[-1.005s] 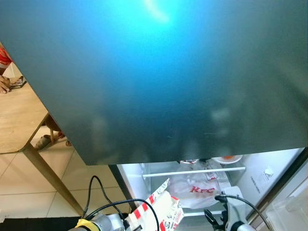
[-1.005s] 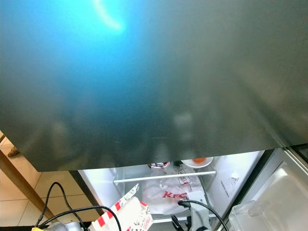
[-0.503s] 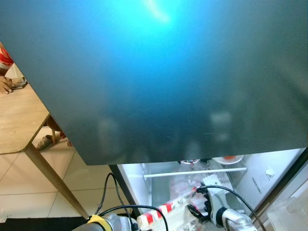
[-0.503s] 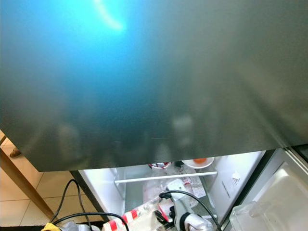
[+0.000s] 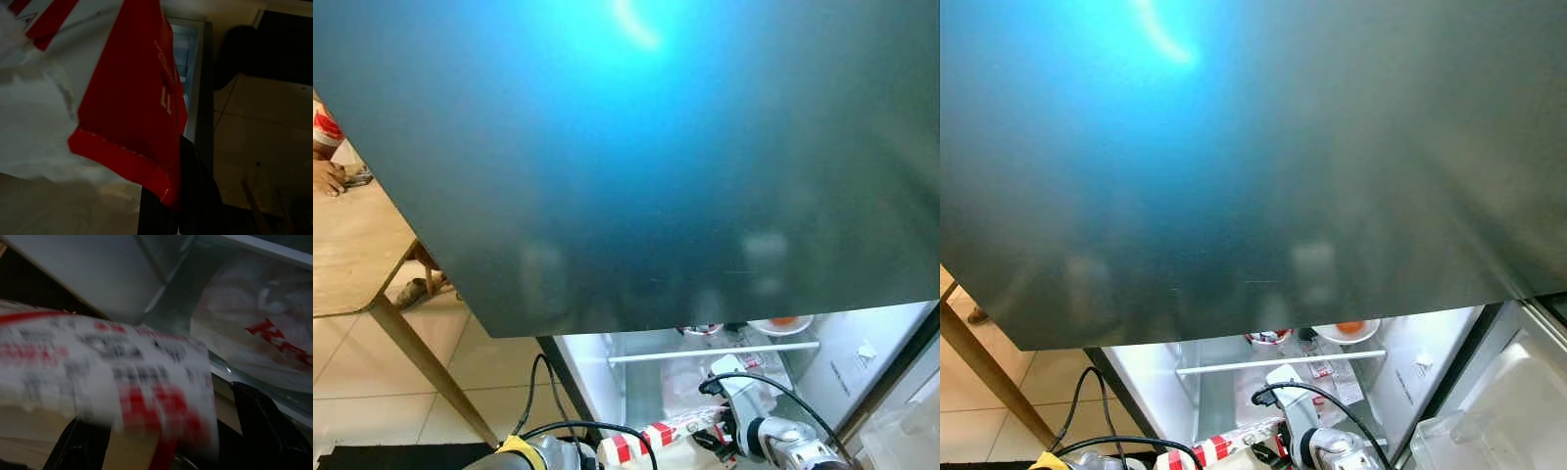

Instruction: Restocking fridge

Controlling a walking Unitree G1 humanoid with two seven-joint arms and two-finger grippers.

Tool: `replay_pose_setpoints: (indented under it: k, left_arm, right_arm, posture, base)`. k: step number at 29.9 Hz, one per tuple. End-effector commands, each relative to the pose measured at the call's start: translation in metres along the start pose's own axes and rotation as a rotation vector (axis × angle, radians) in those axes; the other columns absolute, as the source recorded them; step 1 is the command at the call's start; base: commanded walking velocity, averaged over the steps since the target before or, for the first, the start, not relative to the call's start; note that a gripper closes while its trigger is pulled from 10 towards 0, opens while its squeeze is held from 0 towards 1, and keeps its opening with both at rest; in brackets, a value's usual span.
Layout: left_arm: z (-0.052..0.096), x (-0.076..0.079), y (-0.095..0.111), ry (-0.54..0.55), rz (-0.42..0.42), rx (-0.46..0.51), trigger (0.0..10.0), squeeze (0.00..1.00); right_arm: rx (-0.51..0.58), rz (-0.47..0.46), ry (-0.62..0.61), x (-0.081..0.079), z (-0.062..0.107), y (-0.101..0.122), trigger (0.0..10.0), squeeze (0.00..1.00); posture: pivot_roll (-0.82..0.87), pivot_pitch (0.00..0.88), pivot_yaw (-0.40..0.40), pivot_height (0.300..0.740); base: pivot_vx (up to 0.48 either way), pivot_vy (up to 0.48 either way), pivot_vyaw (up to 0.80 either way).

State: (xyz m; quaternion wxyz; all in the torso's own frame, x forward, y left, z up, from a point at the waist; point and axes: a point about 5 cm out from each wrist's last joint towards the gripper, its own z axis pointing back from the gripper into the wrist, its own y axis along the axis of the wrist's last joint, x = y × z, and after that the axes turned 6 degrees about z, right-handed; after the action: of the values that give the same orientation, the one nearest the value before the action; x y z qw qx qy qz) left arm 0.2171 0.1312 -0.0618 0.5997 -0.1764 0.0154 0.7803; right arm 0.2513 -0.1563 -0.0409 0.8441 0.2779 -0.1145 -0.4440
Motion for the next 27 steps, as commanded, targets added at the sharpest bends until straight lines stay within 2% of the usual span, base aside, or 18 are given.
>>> replay_pose_setpoints:
  k: [1, 4, 6, 7, 10, 13, 22, 25, 27]
  left_arm:
    - [0.001, 0.001, -0.003, -0.009, -0.012, -0.015, 10.0, 0.0]
    - [0.001, 0.005, -0.007, -0.032, 0.037, -0.044, 10.0, 0.0]
    - [0.001, 0.005, -0.007, -0.032, 0.037, -0.044, 10.0, 0.0]
    - [0.002, 0.009, -0.008, -0.042, 0.045, -0.059, 10.0, 0.0]
    - [0.002, 0.01, -0.009, -0.042, 0.044, -0.061, 10.0, 0.0]
    - [0.002, 0.012, -0.007, -0.03, 0.04, -0.059, 10.0, 0.0]
    - [-0.001, 0.012, 0.002, -0.011, 0.015, -0.041, 10.0, 0.0]
    - [-0.002, 0.012, 0.005, -0.012, 0.001, -0.032, 10.0, 0.0]
    - [-0.003, 0.011, 0.006, -0.006, -0.001, -0.03, 10.0, 0.0]
  right_arm:
    - [-0.021, 0.001, -0.006, -0.001, -0.001, -0.001, 10.0, 0.0]
    - [-0.09, -0.034, -0.079, 0.015, 0.006, -0.01, 10.0, 0.0]
    - [-0.09, -0.034, -0.079, 0.015, 0.006, -0.01, 10.0, 0.0]
    - [-0.123, -0.055, -0.116, 0.024, 0.012, -0.017, 10.0, 0.0]
    - [-0.131, -0.064, -0.127, 0.027, 0.014, -0.019, 10.0, 0.0]
    - [-0.128, -0.144, -0.172, 0.036, 0.019, -0.024, 10.0, 0.0]
    - [-0.094, -0.277, -0.139, 0.03, 0.016, -0.021, 10.0, 0.0]
    - [-0.08, -0.334, -0.099, 0.024, 0.013, -0.019, 10.0, 0.22]
    - [-0.085, -0.335, -0.072, 0.02, 0.011, -0.018, 10.0, 0.38]
  posture:
    - [-0.01, 0.031, 0.107, 0.74]
    - [-0.02, 0.033, 0.104, 0.74]
    - [-0.02, 0.033, 0.104, 0.74]
    - [-0.02, 0.036, 0.101, 0.74]
    - [-0.02, 0.036, 0.101, 0.74]
    - [-0.01, 0.038, 0.098, 0.74]
    - [-0.02, 0.039, 0.1, 0.74]
    - [-0.01, 0.043, 0.098, 0.74]
    - [-0.01, 0.045, 0.099, 0.74]
  base:
    - [0.0, 0.0, 0.0]
    - [0.0, 0.0, 0.0]
    - [0.0, 0.0, 0.0]
    - [0.0, 0.0, 0.0]
    - [0.0, 0.0, 0.0]
    - [0.0, 0.0, 0.0]
    - [0.0, 0.0, 0.0]
    - [0.0, 0.0, 0.0]
    - [0.0, 0.0, 0.0]
